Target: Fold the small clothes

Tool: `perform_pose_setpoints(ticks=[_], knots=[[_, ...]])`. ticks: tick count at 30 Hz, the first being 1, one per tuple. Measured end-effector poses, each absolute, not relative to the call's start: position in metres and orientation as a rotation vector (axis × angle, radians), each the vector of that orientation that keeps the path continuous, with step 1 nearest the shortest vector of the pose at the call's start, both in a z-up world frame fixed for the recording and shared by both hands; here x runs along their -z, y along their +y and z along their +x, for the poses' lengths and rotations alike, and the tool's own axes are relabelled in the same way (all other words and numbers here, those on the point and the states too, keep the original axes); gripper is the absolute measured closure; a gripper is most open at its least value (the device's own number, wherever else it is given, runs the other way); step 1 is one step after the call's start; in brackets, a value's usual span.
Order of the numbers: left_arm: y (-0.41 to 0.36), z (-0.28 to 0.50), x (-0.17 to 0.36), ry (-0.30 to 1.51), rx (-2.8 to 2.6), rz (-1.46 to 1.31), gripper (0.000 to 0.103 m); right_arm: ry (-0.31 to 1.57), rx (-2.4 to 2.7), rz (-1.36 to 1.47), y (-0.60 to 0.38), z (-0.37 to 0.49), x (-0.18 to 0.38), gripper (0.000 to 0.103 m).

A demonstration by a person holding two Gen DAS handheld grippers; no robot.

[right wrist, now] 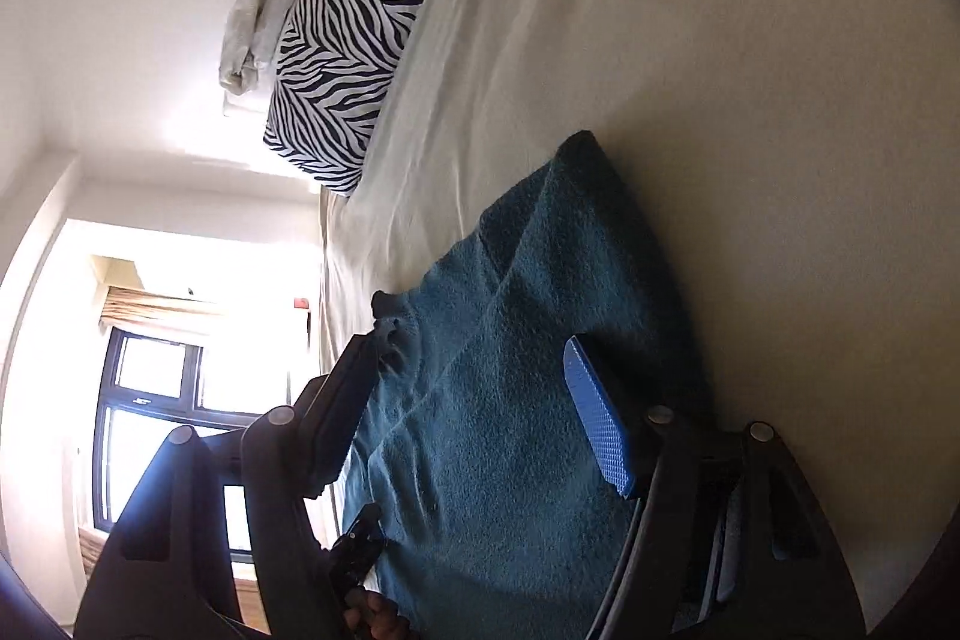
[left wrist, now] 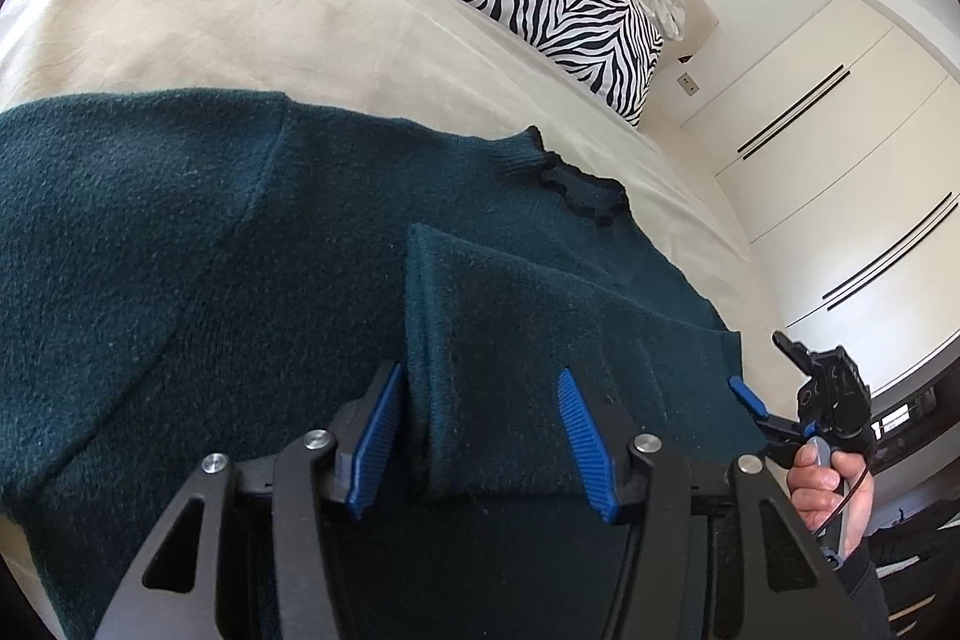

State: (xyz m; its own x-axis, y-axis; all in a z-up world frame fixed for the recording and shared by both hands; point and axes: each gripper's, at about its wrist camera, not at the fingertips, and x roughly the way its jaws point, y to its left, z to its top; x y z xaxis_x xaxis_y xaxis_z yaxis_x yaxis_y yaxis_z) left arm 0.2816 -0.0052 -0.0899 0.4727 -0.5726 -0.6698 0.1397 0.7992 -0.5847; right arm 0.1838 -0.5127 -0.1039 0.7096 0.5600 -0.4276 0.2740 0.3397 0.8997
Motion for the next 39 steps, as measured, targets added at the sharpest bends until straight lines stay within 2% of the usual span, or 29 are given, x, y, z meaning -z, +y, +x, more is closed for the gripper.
perform_pose_setpoints(ticks=[3,7,16,23,24,26,27,28,30,33,36,39], knots=[[0.019,0.26,0.076,0.964,0.425,-0.559,0.045,0.808,-0.185,1.232,-0.519,0.152,0.096,0.039],[0.088,0.205,0.053,0.834,0.348,-0.687,0.03,0.723,-0.156,1.253,-0.535,0.1,0.075,0.037],[0.305,0.09,0.075,0.626,-0.096,-1.095,0.029,0.714,-0.277,1.245,-0.475,0.034,0.04,0.037],[0.376,0.102,0.109,0.524,-0.186,-1.326,0.028,0.782,-0.349,1.209,-0.409,0.027,0.027,0.037],[0.381,0.11,0.111,0.514,-0.196,-1.322,0.031,0.789,-0.356,1.2,-0.402,0.027,0.025,0.037],[0.389,0.122,0.117,0.508,-0.231,-1.352,0.058,0.797,-0.366,1.183,-0.39,0.025,0.019,0.037],[0.392,0.125,0.121,0.506,-0.229,-1.385,0.077,0.799,-0.37,1.174,-0.386,0.023,0.015,0.037],[0.394,0.128,0.125,0.504,-0.232,-1.417,0.091,0.798,-0.373,1.167,-0.383,0.022,0.012,0.037],[0.386,0.133,0.117,0.515,-0.239,-1.374,0.093,0.799,-0.376,1.149,-0.38,0.019,0.008,0.037],[0.341,0.15,0.074,0.544,-0.185,-1.152,0.094,0.802,-0.375,1.131,-0.381,0.016,0.008,0.037],[0.256,0.18,0.027,0.603,-0.043,-0.888,0.094,0.817,-0.362,1.146,-0.383,0.013,0.017,0.037],[0.135,0.211,-0.008,0.666,0.117,-0.527,0.094,0.823,-0.355,1.169,-0.388,0.011,0.03,0.037]])
